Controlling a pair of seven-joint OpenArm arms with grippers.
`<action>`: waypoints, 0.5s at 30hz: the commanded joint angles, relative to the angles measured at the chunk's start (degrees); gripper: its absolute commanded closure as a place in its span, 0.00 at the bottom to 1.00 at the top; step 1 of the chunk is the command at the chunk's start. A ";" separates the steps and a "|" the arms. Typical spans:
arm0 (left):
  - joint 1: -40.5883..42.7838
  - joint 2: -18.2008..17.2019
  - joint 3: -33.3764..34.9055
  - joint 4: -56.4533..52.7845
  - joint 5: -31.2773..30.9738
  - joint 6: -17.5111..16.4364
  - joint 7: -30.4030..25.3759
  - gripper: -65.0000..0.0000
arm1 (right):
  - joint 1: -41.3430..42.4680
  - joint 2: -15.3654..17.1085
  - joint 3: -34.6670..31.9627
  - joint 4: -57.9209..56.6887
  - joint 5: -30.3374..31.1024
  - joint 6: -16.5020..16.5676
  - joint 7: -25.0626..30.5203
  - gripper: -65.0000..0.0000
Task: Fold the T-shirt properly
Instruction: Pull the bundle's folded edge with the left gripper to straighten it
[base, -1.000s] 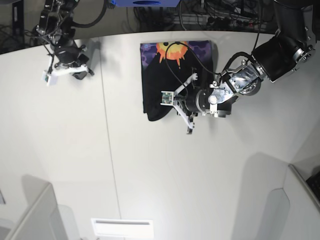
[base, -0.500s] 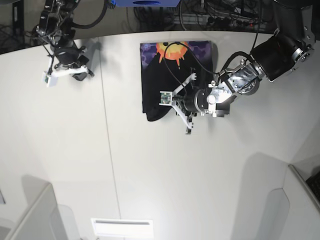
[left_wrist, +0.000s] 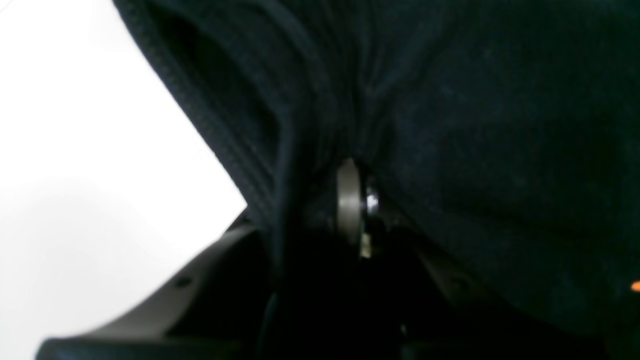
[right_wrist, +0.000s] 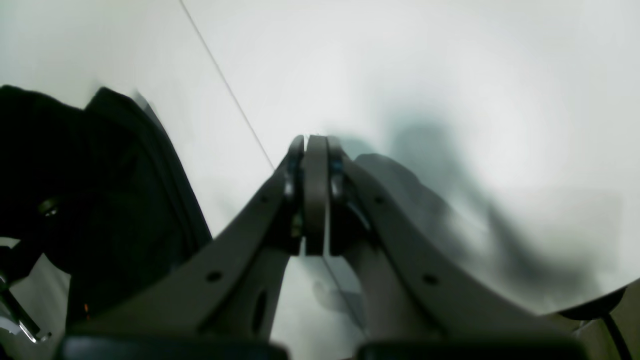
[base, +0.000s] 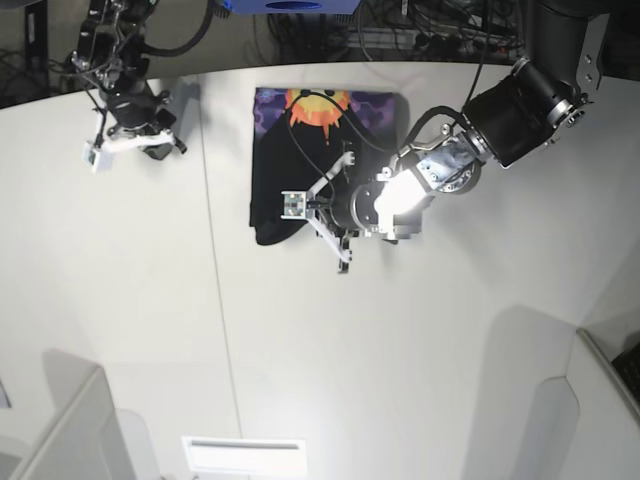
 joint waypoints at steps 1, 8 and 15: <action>1.61 -0.84 1.30 -2.25 1.77 -2.46 6.06 1.00 | -0.05 0.48 0.31 0.96 0.11 0.53 0.79 1.00; 1.52 -0.93 1.30 -1.98 2.12 -2.46 6.49 1.00 | 0.21 0.57 0.31 0.96 0.11 0.53 0.79 1.00; 1.35 -0.93 1.30 -1.98 2.30 -2.46 6.58 1.00 | 0.30 0.57 0.04 0.96 0.11 0.53 0.79 1.00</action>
